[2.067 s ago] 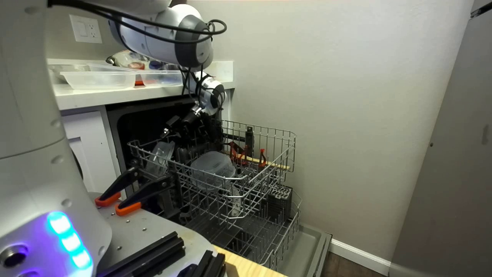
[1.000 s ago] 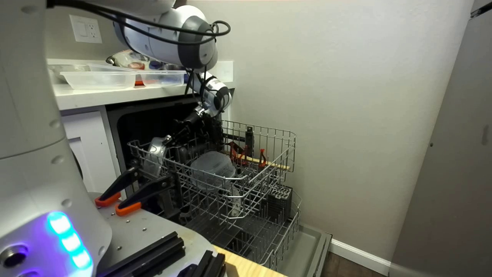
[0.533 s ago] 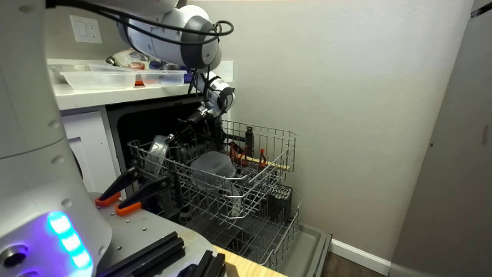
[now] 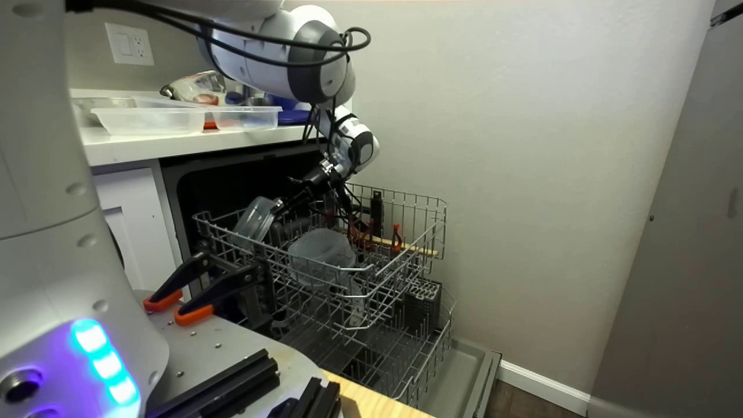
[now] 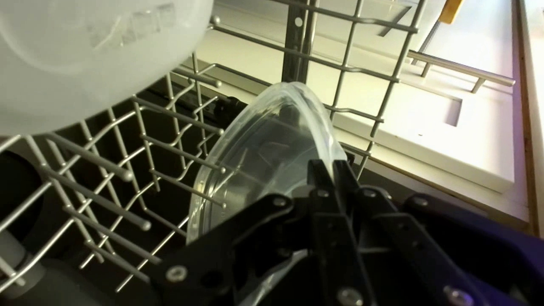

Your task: Take out the bowl from the dishwashing rack

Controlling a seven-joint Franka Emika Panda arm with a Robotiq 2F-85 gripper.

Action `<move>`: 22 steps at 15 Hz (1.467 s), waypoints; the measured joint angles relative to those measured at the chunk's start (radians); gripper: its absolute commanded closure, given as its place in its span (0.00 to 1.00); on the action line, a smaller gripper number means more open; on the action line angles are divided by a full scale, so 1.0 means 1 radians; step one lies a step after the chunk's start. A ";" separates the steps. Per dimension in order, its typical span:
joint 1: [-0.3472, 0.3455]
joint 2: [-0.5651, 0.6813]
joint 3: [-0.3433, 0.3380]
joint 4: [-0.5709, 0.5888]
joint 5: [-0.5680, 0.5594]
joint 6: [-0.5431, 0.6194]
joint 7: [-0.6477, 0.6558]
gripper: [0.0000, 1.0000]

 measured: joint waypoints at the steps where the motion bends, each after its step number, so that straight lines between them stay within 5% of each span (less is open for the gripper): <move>1: -0.012 0.000 0.001 0.000 0.010 0.001 0.000 0.97; 14: -0.104 0.001 0.056 -0.006 0.111 -0.077 -0.035 0.97; 22: -0.182 -0.027 0.056 -0.062 0.182 0.032 -0.035 0.97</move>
